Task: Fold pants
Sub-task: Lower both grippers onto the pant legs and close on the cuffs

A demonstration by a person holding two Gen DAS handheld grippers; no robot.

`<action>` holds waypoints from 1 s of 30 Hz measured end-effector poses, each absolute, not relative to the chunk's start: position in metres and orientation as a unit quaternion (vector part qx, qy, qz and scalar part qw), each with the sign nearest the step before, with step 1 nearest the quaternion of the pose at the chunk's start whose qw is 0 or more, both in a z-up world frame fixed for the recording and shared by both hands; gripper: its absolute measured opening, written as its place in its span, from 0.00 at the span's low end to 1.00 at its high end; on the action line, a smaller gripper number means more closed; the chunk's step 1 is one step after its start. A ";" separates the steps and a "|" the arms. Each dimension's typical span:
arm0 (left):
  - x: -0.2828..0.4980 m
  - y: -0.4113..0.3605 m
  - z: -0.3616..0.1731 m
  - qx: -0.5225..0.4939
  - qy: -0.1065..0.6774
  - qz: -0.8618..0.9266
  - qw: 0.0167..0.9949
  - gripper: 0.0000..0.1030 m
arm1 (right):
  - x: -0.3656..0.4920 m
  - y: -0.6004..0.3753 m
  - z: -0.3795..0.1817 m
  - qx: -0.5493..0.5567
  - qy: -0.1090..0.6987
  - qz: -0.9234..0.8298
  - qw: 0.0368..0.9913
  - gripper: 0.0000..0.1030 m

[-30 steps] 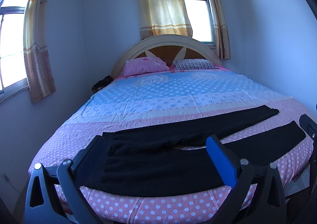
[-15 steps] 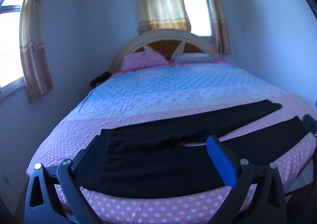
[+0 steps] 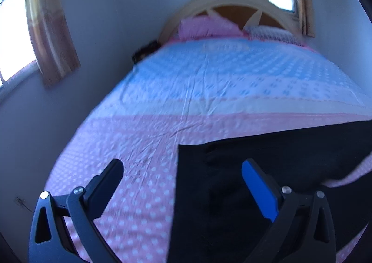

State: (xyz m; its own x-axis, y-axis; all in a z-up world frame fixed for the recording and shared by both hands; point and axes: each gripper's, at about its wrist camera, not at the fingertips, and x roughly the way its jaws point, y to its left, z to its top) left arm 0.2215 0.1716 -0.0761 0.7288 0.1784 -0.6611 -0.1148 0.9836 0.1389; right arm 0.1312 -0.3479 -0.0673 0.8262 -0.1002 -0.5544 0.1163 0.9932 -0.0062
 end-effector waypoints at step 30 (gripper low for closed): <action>0.321 0.201 -0.159 -0.017 0.464 0.005 0.886 0.41 | 0.262 -0.508 -0.098 0.039 0.377 -0.161 0.911 0.86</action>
